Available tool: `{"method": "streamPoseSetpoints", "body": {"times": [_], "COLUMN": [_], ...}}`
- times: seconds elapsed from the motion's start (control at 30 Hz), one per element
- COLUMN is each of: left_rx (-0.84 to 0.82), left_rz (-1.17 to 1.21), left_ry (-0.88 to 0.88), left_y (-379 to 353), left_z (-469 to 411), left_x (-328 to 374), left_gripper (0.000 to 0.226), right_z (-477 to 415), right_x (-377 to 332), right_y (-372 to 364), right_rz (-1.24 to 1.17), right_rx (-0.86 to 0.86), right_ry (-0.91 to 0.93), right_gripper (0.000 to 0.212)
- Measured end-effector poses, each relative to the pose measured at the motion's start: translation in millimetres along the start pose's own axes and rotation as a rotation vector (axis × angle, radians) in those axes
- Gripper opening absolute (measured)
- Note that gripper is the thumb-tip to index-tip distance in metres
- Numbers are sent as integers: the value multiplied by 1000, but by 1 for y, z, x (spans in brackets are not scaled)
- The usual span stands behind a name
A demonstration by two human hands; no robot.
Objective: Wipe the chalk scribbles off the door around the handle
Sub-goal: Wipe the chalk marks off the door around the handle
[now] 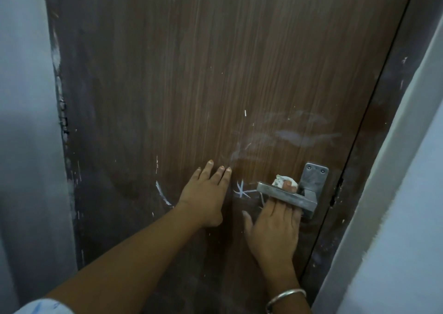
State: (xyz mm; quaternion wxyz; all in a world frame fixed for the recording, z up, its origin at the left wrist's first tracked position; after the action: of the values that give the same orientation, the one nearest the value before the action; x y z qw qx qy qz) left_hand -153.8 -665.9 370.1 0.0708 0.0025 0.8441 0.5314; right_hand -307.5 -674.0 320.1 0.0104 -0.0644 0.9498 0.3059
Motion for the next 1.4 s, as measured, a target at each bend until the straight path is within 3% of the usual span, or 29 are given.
{"method": "streamPoseSetpoints", "body": {"times": [0.13,0.33,0.57,0.77,1.03,1.13,1.27,1.4], "left_rx": [116,120,48,-26,-102,-136,-160,-197], "left_rz": [-22,6,12,51,42,38,-16,-32], "left_ry": [-62,-15,-6,28,24,22,24,51], "left_y": [9,10,3,-1,1,5,13,18], "left_z": [-5,-9,-11,-12,-15,-15,-18,-20], "left_x": [-3,-1,-6,-1,-2,-1,4,7], "left_gripper": [100,100,100,110,110,111,93,95], "right_z": [1,3,4,3,7,3,-2,2], "right_x": [-9,-27,-11,-43,-33,-49,-60,-53], "right_y": [0,-4,-6,-11,-14,-11,-5,-6], "right_rz": [-65,-66,-43,-148,-117,-193,-300,-158], "right_rx": [1,-88,-1,-78,-58,-44,4,-64], "right_ry": [-2,131,-78,184,66,181,283,300], "right_gripper": [92,96,94,98,101,100,107,91]}}
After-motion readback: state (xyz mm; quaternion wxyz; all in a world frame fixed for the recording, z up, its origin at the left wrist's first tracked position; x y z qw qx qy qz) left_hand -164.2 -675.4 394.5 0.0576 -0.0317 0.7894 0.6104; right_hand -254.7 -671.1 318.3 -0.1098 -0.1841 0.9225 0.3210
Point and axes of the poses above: each hand's wrist, its own z-axis away from the middle knuckle, its own y-axis out of the back of the hand, x = y × z, the point moved 2 cm from there along -z, towards the middle knuckle, and after that the axes turned 10 degrees about x, right-handed, at the moved point
